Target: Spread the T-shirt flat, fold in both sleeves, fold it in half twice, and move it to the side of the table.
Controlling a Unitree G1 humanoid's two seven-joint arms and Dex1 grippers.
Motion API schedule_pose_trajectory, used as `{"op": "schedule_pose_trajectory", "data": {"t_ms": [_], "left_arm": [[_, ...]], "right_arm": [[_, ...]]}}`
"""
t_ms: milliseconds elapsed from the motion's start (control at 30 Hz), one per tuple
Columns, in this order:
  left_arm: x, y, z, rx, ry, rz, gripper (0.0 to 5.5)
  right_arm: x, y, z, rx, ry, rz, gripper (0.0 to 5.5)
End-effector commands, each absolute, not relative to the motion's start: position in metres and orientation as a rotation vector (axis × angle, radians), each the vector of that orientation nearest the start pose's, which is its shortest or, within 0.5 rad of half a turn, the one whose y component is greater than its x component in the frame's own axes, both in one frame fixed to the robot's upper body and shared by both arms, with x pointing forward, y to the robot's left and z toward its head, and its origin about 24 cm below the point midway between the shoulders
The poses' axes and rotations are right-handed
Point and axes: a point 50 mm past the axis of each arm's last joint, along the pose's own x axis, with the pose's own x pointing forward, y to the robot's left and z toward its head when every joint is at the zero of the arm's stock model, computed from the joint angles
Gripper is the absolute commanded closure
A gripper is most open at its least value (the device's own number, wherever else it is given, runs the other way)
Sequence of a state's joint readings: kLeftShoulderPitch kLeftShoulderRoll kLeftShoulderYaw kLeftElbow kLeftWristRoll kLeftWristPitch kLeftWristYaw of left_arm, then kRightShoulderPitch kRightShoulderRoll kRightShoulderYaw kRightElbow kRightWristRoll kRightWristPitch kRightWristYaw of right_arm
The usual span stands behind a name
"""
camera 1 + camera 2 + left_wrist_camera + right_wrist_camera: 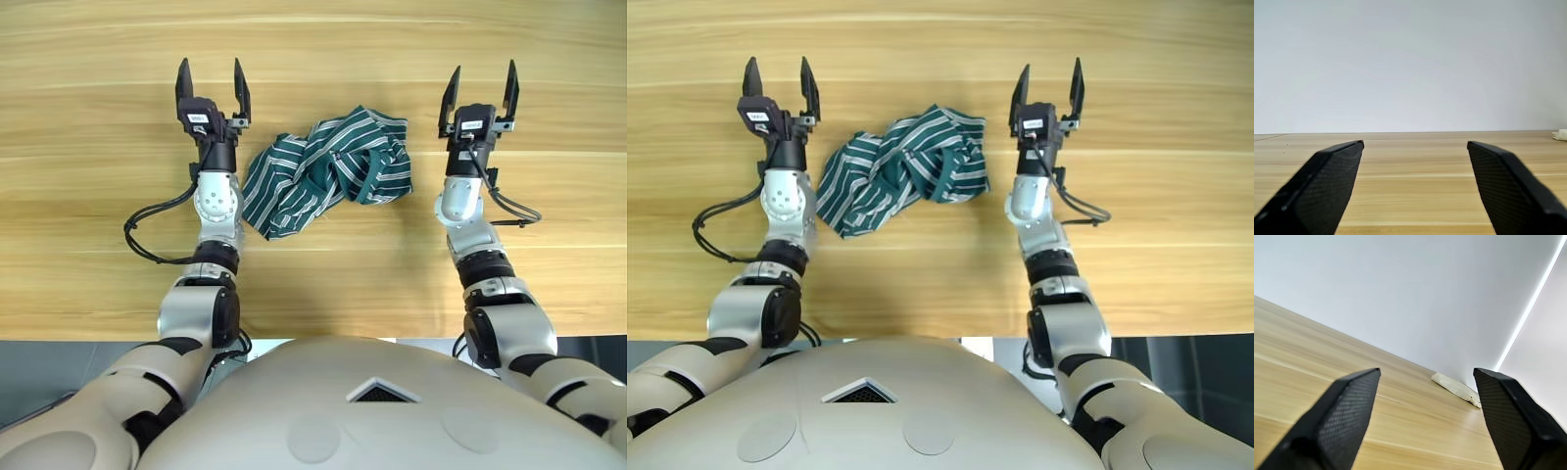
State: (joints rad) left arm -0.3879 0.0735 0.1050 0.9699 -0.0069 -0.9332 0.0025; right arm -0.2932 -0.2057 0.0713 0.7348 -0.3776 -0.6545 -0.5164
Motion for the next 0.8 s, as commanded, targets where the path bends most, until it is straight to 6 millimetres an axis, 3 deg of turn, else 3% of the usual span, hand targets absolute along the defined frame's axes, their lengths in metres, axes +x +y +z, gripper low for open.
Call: {"op": "schedule_pose_trajectory", "data": {"t_ms": [33, 333, 500, 667, 733, 800], "left_arm": [[0.289, 0.168, 0.016, 0.046, -0.325, 0.014, 1.57], [0.284, 0.169, 0.012, 0.045, -0.31, 0.011, 1.57], [0.286, 0.168, 0.009, 0.047, -0.292, 0.018, 1.57], [0.281, 0.174, 0.013, 0.056, -0.328, -0.001, 1.57], [0.275, 0.179, 0.022, -0.003, -0.375, -0.061, 1.57], [0.258, 0.181, 0.037, -0.086, -0.425, -0.259, 1.57]], "right_arm": [[0.291, -0.17, 0.025, -0.477, -0.324, -0.163, 1.97], [0.292, -0.167, 0.024, -0.478, -0.324, -0.151, 1.97], [0.293, -0.18, 0.022, -0.47, -0.301, -0.226, 1.97], [0.285, -0.181, 0.025, -0.517, -0.346, -0.181, 1.97], [0.279, -0.181, 0.029, -0.549, -0.376, -0.133, 1.97], [0.274, -0.184, 0.036, -0.577, -0.413, -0.058, 1.97]]}}
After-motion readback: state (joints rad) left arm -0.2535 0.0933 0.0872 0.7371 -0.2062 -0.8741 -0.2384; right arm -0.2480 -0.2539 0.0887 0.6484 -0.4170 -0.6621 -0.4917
